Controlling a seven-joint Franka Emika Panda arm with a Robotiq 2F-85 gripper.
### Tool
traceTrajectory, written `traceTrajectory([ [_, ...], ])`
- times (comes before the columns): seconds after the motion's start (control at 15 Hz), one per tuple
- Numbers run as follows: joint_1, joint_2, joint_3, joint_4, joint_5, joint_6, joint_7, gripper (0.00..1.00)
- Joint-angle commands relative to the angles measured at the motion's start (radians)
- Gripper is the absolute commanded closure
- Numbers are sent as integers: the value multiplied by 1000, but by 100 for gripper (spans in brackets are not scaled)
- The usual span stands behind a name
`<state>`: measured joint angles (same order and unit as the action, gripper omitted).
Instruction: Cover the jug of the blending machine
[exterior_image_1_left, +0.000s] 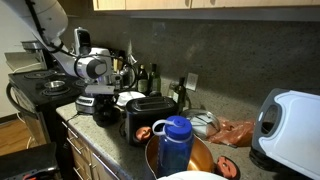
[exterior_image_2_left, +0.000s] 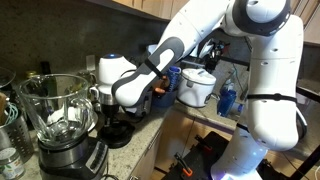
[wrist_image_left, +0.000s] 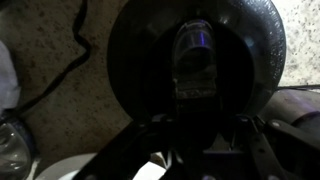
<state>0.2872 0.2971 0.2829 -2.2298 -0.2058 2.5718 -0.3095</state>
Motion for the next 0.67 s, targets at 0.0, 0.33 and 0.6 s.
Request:
traceTrajectory([
  [0.0,-30,-111,-11,3,24,-127,21,83],
  [0.33,-63,-259,-21,60,89,-318,-10,83],
  [0.6,-48,-343,-20,158,125,-474,-19,83],
])
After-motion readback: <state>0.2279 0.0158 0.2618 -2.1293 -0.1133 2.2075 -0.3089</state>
